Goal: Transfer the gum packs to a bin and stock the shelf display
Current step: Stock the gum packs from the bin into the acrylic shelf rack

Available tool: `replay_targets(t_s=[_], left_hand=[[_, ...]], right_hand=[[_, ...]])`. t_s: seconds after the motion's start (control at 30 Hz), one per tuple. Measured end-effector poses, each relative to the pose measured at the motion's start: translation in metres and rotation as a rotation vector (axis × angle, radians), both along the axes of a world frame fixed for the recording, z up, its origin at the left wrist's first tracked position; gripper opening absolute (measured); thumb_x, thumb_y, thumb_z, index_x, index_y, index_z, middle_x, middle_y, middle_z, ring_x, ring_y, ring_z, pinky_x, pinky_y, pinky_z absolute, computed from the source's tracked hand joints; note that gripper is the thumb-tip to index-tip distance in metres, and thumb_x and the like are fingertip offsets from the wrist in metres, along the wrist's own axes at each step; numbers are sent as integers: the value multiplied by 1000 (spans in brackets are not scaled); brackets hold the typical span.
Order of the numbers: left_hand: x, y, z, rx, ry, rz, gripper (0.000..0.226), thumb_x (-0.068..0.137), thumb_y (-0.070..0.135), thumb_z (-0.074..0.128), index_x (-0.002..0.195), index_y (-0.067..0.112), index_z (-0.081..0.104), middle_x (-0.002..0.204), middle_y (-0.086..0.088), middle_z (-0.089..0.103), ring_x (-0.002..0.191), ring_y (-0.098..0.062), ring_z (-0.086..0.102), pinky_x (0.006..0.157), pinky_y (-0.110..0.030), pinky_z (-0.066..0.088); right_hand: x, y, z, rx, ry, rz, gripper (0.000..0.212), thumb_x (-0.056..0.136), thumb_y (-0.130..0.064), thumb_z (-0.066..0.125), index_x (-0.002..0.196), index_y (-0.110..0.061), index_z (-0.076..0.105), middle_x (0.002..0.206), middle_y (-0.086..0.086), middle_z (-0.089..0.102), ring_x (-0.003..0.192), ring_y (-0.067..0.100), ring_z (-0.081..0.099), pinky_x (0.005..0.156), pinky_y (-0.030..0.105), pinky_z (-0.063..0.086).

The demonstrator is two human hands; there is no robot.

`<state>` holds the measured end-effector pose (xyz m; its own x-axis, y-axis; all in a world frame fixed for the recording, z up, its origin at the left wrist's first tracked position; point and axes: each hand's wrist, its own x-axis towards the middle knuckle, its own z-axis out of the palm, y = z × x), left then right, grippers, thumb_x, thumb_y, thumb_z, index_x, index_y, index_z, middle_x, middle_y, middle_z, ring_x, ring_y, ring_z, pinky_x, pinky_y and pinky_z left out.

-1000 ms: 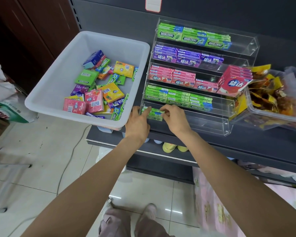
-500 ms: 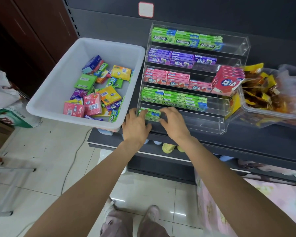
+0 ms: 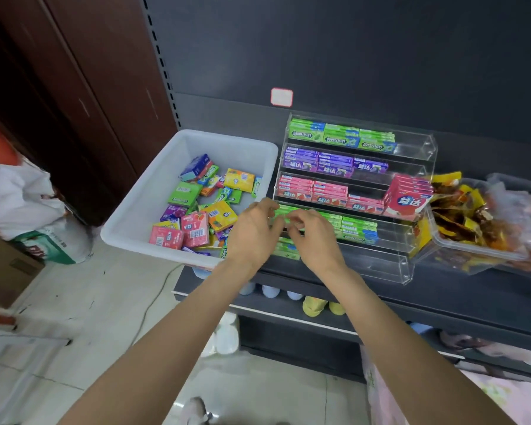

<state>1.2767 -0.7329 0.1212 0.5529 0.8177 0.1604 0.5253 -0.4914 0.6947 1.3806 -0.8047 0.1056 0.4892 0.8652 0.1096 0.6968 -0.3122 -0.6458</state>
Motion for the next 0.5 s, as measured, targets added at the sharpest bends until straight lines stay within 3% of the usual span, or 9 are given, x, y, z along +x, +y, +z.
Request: replay_targets(t_s=[0.07,0.27,0.5], left_hand=[[-18,22,6,-2,-3,28,27,92,23,53,116,12,58,109,-6,65,88,-22,64,74,-28,48],[-86,109,-8,-87,144,105,30,89,18,56,119,10,58,117,-10,62,100,-29,60,88,-35,48],[-123,182,-29,-117,396,-154,41,90,21,60,130,12,51,129,-11,54,113,-29,54,93,-31,42]], right_hand=[[-13,18,9,18,-2,29,26,92,-11,53,116,-9,62,111,8,60,101,21,58,89,36,47],[-59,83,17,19,7,112,25,92,-9,51,115,-7,62,113,10,60,104,22,58,92,33,45],[-94,147,-10,-300,16,121,47,94,-17,51,139,-8,41,137,14,46,127,28,43,103,32,35]])
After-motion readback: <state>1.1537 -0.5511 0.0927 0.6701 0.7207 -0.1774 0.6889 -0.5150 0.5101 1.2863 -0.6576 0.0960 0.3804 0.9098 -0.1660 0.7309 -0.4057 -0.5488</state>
